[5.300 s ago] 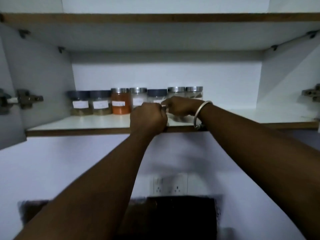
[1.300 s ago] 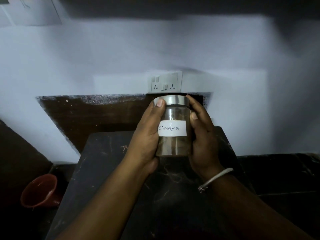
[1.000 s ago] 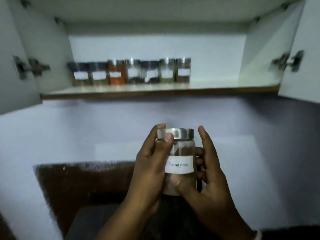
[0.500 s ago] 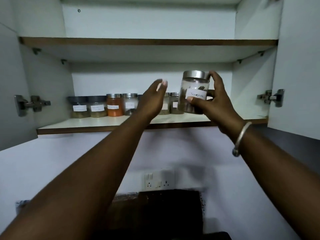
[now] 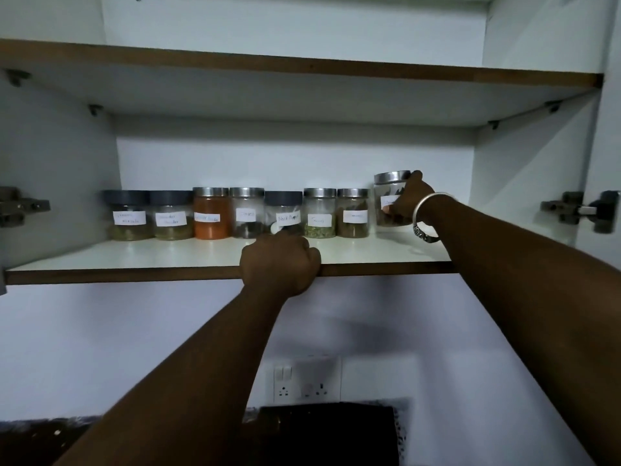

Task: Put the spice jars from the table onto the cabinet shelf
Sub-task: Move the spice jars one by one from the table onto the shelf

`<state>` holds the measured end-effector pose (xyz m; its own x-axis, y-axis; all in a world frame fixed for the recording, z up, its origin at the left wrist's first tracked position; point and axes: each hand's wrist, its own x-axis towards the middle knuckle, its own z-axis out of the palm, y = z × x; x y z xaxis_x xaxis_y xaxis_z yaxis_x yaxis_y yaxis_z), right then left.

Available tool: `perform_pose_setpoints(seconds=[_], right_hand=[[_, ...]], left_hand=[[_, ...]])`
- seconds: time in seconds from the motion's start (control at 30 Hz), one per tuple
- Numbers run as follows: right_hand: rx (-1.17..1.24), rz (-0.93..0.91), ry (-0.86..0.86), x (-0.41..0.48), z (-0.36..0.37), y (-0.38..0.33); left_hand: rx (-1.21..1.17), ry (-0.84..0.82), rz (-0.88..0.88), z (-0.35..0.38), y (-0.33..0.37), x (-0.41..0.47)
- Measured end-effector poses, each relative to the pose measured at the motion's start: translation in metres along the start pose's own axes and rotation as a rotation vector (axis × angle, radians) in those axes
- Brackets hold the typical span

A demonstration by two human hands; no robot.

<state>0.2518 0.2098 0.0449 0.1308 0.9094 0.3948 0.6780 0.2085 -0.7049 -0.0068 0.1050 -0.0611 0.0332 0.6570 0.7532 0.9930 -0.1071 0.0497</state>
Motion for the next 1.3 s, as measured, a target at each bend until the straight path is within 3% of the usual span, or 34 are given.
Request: perform_pose_setpoints(seconds=[0.63, 0.77, 1.07, 1.17, 1.3], right_hand=[[-0.16, 0.029, -0.03, 0.043, 0.043, 0.034], [-0.569, -0.016, -0.236, 0.025, 0.034, 0.026], [-0.675, -0.124, -0.461, -0.06, 0.021, -0.01], [-0.679, -0.219, -0.387, -0.105, 0.042, -0.017], [-0.701, -0.508, -0.115, -0.172, 0.053, -0.02]], left_hand=[[0.057, 0.098, 0.016, 0.008, 0.002, -0.001], [0.041, 0.112, 0.025, 0.007, 0.0, 0.0], [0.006, 0.058, 0.002, -0.001, 0.004, -0.001], [-0.043, 0.06, 0.049, -0.006, 0.003, -0.006], [-0.226, -0.03, 0.156, -0.027, -0.004, -0.021]])
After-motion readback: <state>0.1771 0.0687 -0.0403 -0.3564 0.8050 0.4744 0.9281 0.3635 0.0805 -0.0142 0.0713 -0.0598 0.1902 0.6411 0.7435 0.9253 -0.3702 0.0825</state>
